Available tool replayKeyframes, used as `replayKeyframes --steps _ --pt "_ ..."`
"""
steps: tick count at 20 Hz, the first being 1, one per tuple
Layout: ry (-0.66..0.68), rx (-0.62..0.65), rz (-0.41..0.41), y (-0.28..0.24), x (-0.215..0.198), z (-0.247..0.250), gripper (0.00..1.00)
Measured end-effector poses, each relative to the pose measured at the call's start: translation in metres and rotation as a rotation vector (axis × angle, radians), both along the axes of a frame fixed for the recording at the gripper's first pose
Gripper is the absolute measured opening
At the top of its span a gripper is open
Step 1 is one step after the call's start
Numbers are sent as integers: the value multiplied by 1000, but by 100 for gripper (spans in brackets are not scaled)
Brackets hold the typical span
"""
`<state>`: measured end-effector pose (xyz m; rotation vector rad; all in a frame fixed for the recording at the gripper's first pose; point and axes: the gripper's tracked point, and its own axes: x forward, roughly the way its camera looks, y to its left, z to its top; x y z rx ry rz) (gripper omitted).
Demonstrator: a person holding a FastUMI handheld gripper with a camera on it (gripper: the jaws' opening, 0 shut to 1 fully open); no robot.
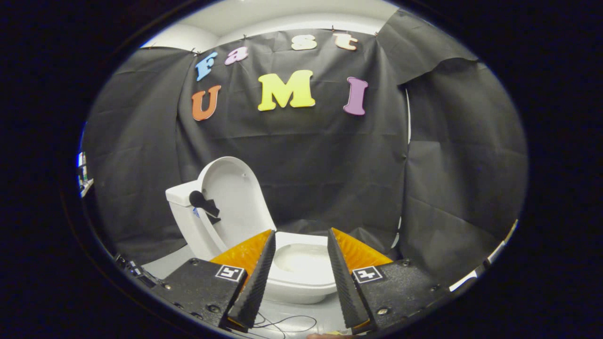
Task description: Open the toilet lid.
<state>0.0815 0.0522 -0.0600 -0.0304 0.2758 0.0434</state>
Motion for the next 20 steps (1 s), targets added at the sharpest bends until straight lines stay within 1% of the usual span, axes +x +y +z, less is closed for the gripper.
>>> replayKeyframes --steps 6,8,11,13,14,17,20 --pt "-12 51 -50 -39 -30 -4 70" --pt "-35 41 -71 -52 -37 2 70" --pt "-80 30 -81 -61 -47 13 70" --pt "-113 22 -88 -68 -50 19 80" --pt "-127 13 -108 -73 -52 22 85" --pt "-138 40 -108 -74 -53 26 100" --pt "-129 66 -107 -76 -52 21 100"
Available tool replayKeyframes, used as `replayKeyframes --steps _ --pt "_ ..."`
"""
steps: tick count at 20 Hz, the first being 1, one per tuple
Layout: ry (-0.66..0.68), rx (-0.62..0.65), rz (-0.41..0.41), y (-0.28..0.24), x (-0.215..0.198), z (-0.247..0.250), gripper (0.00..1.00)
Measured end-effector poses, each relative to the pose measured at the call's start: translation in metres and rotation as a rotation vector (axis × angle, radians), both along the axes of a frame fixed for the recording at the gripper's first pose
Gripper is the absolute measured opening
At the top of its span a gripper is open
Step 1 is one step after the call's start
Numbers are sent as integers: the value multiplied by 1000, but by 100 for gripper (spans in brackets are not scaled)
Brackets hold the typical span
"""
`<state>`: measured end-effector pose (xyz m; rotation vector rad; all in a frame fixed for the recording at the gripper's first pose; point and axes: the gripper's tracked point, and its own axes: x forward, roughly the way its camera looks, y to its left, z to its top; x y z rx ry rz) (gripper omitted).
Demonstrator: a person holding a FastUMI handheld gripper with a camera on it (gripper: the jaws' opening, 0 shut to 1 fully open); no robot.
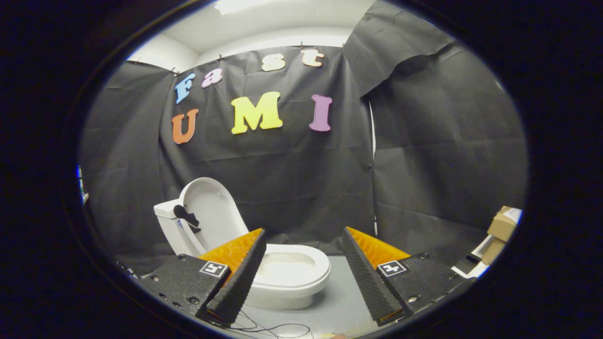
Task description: Open the toilet lid.
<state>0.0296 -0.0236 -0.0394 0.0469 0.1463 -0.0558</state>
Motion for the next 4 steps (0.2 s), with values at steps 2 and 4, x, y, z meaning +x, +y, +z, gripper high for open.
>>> replayKeyframes --steps 2,4 --pt "-4 8 1 -2 0 0 100" --pt "-9 10 3 -3 1 1 100"
